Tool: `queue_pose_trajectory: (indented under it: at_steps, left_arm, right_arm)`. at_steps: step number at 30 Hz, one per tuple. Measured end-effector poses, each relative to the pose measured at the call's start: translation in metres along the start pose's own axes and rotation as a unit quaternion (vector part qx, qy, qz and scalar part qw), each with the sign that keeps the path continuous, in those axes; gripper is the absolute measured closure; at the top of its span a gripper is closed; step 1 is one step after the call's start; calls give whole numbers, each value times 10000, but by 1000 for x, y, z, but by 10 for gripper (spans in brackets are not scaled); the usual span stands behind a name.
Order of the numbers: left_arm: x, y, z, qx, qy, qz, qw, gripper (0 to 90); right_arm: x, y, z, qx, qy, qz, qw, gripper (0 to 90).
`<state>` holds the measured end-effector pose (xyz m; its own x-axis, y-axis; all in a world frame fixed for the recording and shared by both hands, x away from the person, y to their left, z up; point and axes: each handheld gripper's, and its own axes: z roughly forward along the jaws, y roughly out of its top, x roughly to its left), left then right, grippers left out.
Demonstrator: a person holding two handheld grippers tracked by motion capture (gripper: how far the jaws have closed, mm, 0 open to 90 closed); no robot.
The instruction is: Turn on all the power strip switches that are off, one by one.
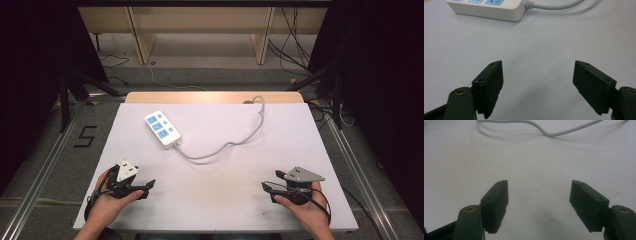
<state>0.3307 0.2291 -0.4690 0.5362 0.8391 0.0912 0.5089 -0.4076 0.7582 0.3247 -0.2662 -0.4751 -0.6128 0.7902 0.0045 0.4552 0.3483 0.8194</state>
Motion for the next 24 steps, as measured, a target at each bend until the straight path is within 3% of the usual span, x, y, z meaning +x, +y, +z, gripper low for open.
queue_pose_trajectory:
  at_steps: [4, 10, 14, 24]
  left_arm:
    - [0, 3, -4, 39, 182, 16, 9998, 421]
    - [3, 11, -9, 59, 389, -2, 9992, 884]
    - [6, 23, -7, 128, 187, -135, 9997, 896]
    - [7, 54, 5, 166, 59, -63, 9998, 896]
  right_arm:
    - [0, 0, 1, 5, 8, -4, 10000, 323]
    - [1, 1, 1, -9, -6, -22, 10000, 318]
    - [1, 1, 1, -43, -8, 9, 10000, 315]
    - [1, 2, 2, -67, -4, 14, 10000, 305]
